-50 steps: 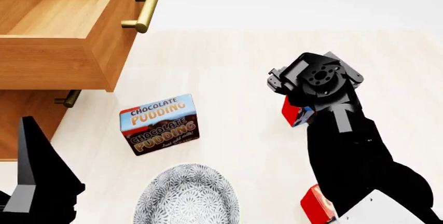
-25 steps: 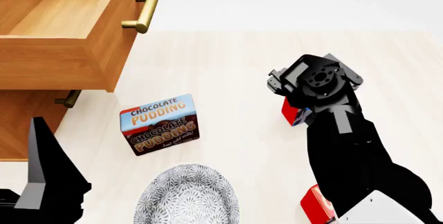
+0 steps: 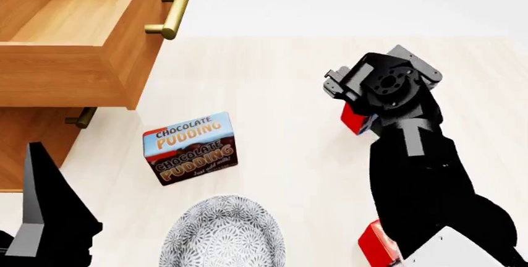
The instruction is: Put the butter at the front in the top drawer of the cabinet and close it.
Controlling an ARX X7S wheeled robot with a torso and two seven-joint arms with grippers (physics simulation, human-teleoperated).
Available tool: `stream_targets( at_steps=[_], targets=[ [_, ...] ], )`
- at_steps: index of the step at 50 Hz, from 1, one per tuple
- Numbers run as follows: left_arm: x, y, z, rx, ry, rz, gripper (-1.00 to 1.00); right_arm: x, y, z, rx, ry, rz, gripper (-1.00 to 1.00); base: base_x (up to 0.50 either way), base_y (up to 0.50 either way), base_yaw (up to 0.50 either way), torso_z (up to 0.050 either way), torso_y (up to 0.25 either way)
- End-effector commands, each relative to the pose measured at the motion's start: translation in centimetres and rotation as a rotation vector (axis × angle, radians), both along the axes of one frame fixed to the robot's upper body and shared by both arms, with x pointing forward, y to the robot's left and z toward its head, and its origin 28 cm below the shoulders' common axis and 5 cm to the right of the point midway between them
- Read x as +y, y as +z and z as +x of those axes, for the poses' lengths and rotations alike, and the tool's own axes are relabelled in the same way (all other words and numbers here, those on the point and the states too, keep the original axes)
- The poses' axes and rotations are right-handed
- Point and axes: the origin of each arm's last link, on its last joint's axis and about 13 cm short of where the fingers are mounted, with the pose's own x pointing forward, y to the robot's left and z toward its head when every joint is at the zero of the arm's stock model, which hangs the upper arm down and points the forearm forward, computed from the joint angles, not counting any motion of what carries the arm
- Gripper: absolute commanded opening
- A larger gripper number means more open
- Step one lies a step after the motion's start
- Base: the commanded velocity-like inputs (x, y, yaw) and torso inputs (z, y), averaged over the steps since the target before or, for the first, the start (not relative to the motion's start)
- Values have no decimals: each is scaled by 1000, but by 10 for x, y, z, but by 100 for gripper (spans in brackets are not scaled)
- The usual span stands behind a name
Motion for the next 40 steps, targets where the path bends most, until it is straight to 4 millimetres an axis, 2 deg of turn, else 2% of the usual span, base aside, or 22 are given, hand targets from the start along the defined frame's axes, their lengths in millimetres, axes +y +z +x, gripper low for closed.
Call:
stream_targets(
  at_steps=[1,9,16,24,34,40],
  targets=[
    [-1,4,-4,-6,-6,-3,100,3,35,-33,-136,148,-172,-100,0,0,0,0,0],
    [-4,8,-7,-9,-9,0,100,-7,51,-72,-235,189,-272,-100,0,0,0,0,0],
    [-7,11,-9,-14,-12,9,100,-17,55,-106,-307,243,-383,-100,0,0,0,0,0],
    [-11,11,-10,-13,-23,16,100,-28,55,-126,-337,273,-435,-100,0,0,0,0,0],
    [-11,11,-12,-9,-20,17,100,-29,60,-152,-416,395,-562,-100,0,0,0,0,0],
    [-11,11,-11,-9,-21,18,100,-34,55,-168,-456,442,-654,-100,0,0,0,0,3]
  ],
)
